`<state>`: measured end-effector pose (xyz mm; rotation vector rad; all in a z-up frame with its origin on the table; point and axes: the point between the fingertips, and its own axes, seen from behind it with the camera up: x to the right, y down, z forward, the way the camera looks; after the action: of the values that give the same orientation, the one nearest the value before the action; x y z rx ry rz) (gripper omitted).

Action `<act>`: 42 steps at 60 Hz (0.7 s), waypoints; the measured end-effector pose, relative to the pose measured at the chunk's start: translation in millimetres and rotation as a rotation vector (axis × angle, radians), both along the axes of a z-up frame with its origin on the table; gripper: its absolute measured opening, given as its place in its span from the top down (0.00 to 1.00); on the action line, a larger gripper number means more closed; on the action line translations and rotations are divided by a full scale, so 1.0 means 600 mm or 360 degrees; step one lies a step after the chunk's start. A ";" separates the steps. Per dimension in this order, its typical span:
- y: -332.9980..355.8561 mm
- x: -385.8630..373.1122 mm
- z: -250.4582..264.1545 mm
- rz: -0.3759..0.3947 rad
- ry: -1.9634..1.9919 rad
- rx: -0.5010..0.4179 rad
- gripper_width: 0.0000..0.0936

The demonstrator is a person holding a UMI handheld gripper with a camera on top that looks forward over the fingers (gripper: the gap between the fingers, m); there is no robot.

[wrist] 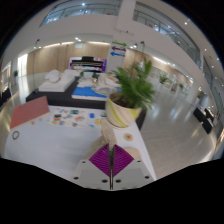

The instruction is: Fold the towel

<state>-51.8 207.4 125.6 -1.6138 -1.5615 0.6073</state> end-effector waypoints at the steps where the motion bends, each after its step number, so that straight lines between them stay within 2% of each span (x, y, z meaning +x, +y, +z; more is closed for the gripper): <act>1: 0.019 0.004 -0.007 -0.0020 -0.0011 0.0005 0.99; 4: 0.065 0.014 -0.034 -0.0060 -0.0040 0.0005 0.99; 12: 0.150 0.033 -0.117 -0.0104 -0.0124 0.0137 0.96; 13: 0.155 0.035 -0.125 -0.0110 -0.0135 0.0139 0.92; 17: 0.170 0.057 -0.139 -0.0142 -0.0182 0.0111 0.51; 21: 0.171 0.077 -0.117 -0.0171 -0.0154 0.0057 0.11; 36: 0.070 0.295 0.101 -0.0194 -0.0121 -0.0201 0.09; 42: 0.035 0.388 0.155 -0.0267 -0.0143 -0.0239 0.09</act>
<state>181.1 228.6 218.6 -1.8867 -1.4540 0.5794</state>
